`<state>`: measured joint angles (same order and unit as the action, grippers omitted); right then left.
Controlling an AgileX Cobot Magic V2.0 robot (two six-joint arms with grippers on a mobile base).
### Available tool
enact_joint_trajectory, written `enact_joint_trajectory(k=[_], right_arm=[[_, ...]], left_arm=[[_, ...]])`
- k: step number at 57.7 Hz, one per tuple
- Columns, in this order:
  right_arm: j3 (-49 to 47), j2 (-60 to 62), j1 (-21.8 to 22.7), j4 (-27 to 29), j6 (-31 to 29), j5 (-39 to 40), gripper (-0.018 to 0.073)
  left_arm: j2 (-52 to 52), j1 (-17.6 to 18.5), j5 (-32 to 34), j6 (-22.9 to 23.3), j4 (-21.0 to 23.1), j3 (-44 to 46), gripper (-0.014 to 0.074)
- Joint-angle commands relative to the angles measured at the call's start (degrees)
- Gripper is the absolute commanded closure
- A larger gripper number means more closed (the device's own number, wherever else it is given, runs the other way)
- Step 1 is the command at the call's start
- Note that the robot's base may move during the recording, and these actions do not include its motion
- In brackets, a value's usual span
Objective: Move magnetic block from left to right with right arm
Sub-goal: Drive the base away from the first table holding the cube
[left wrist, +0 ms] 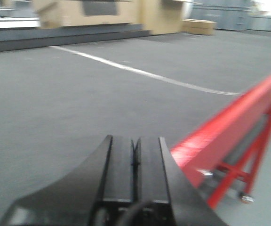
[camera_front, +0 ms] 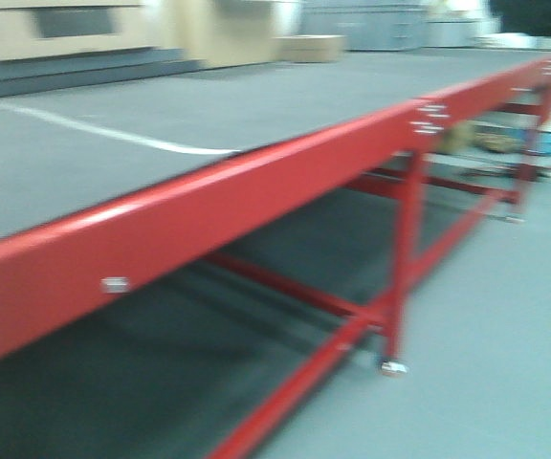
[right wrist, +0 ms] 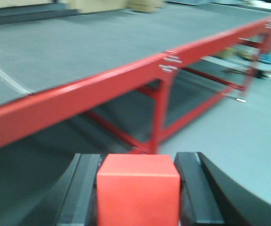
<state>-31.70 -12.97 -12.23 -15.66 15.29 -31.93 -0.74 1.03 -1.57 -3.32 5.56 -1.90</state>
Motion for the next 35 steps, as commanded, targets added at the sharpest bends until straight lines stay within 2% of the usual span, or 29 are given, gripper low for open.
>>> enact_joint_trajectory(k=[1, 35], right_arm=[[-1.67, -0.54, -0.04, -1.32, -0.43, 5.08, 0.0307], [-1.67, -0.54, -0.04, -1.32, -0.43, 5.08, 0.0307]], left_arm=[[-0.77, 0.44, 4.83, 0.34, 0.27, -0.45, 0.0722], [-0.77, 0.44, 4.83, 0.34, 0.27, -0.45, 0.0722]])
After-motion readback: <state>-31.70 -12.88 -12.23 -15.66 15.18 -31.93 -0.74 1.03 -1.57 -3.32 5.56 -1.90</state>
